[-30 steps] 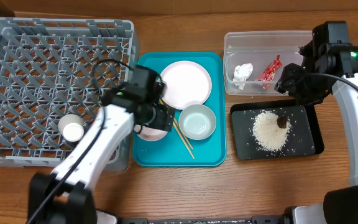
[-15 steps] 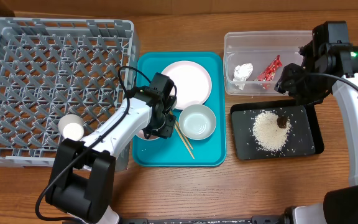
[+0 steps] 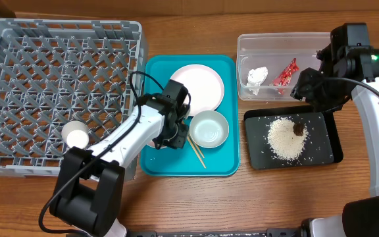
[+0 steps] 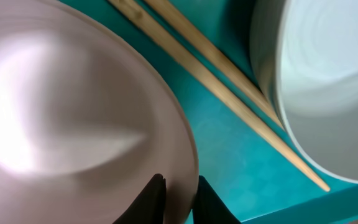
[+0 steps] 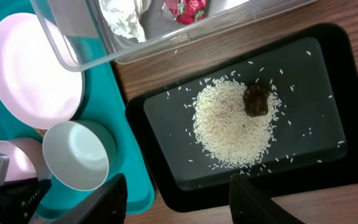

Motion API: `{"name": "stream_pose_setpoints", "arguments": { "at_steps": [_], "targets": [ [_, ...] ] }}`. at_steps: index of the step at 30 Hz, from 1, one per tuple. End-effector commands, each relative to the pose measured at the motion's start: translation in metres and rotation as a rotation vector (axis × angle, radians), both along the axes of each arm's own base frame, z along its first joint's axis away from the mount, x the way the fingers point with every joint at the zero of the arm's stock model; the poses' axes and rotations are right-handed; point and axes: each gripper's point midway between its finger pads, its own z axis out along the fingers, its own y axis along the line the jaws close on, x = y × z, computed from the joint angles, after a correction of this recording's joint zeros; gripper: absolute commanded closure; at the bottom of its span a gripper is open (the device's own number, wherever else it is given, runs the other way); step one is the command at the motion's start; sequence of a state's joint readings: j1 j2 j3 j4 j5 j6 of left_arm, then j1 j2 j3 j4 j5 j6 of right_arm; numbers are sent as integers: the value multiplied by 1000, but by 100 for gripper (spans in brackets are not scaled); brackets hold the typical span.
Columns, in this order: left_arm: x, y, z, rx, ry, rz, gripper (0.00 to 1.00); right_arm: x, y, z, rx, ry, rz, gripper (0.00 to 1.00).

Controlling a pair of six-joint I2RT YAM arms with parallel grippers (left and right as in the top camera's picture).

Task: Sort waste into correct bins and load items into the dishwasher
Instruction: 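Move the left gripper to the pink bowl and grasp its rim, then lift the pink bowl and set it upside down in the dish rack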

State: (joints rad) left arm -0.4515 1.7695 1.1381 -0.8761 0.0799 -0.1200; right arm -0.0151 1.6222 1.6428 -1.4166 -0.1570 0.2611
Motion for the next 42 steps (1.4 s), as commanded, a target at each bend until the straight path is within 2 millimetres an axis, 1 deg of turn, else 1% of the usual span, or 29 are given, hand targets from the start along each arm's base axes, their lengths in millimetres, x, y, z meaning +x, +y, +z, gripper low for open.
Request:
{"name": "stream_pose_setpoints", "arguments": {
  "at_steps": [1,3,6,9,14,16,18,22,24,26,27,31,33,36,37,40,42],
  "targets": [
    [-11,3,-9,30,30,-23,81,-1,-2,5,-8,-18,1,46],
    [-14,4,-12,39,34,-26,81,-2,-2,5,-8,-17,1,45],
    [-15,10,-14,68,31,-26,87,-2,-2,5,-8,-14,1,45],
    [-14,10,-14,73,25,-26,96,-2,-2,5,-8,-14,1,45],
    [-6,6,-13,56,-7,-3,96,-3,-2,5,-8,-10,1,46],
    [1,3,-9,44,-28,17,96,-4,-2,5,-8,-7,1,45],
    [9,-1,0,28,-56,24,96,-5,-2,5,-8,-5,1,45],
    [27,-11,33,-14,-136,28,96,-5,-2,5,-8,-4,1,46],
    [37,-15,58,-41,-185,36,96,-5,-2,5,-8,-3,1,45],
    [47,-17,89,-83,-242,47,96,-5,-2,5,-8,-4,1,46],
    [51,-16,100,-102,-263,55,96,-5,-2,5,-8,-4,1,46],
    [70,-5,156,-222,-367,63,96,-5,-2,5,-8,-4,1,46],
    [78,3,179,-296,-407,51,96,-5,-2,5,-8,-4,1,46],
    [90,20,200,-394,-439,58,96,-5,-2,5,-8,-4,1,46],
    [92,26,204,-431,-443,58,96,-5,-2,5,-8,-4,1,45],
    [98,49,212,-525,-457,63,96,-5,-2,5,-8,-3,1,45],
    [104,72,215,-584,-468,95,96,-5,-2,5,-8,-3,1,46]
  ]
}}
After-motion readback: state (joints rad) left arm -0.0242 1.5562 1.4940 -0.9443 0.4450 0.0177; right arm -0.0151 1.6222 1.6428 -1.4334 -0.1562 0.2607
